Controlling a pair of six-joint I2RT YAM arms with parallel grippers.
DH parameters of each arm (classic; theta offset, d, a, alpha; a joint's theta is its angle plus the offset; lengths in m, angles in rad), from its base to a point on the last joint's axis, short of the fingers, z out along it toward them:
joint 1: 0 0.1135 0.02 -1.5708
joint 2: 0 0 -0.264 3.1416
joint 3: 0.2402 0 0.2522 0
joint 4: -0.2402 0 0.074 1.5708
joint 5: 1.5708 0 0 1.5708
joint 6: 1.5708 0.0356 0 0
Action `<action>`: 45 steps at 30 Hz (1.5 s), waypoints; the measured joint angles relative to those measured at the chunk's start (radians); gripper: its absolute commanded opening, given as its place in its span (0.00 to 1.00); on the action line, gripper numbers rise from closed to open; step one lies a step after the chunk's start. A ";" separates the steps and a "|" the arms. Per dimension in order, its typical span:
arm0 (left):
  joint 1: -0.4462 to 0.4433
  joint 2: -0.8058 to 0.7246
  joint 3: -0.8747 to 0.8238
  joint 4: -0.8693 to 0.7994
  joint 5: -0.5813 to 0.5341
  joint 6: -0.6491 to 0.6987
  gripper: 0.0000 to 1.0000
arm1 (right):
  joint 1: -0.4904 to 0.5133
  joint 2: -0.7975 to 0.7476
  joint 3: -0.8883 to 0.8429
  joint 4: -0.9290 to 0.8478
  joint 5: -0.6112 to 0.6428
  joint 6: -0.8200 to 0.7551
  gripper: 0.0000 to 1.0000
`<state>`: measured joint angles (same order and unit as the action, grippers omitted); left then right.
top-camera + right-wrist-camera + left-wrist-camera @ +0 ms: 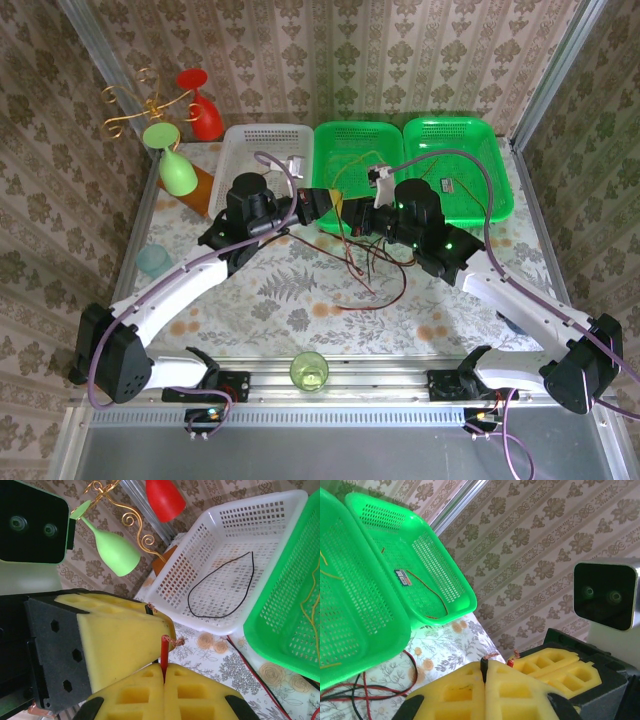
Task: Untangle the cables
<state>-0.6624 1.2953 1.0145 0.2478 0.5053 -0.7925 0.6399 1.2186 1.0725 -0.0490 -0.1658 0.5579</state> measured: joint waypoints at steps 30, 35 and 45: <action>0.115 -0.467 0.000 -0.448 -0.507 0.451 0.00 | -0.064 -0.395 -0.073 -0.083 0.459 -0.083 0.00; 0.154 -0.520 -0.020 -0.466 -0.582 0.493 0.00 | -0.072 -0.421 -0.073 -0.113 0.509 -0.116 0.00; 0.210 -0.613 -0.050 -0.483 -0.764 0.542 0.00 | -0.083 -0.500 -0.073 -0.119 0.607 -0.198 0.00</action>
<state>-0.4526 0.6823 0.9646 -0.2348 -0.2588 -0.2508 0.5571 0.7181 0.9993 -0.1680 0.4408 0.3595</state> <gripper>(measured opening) 0.050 0.059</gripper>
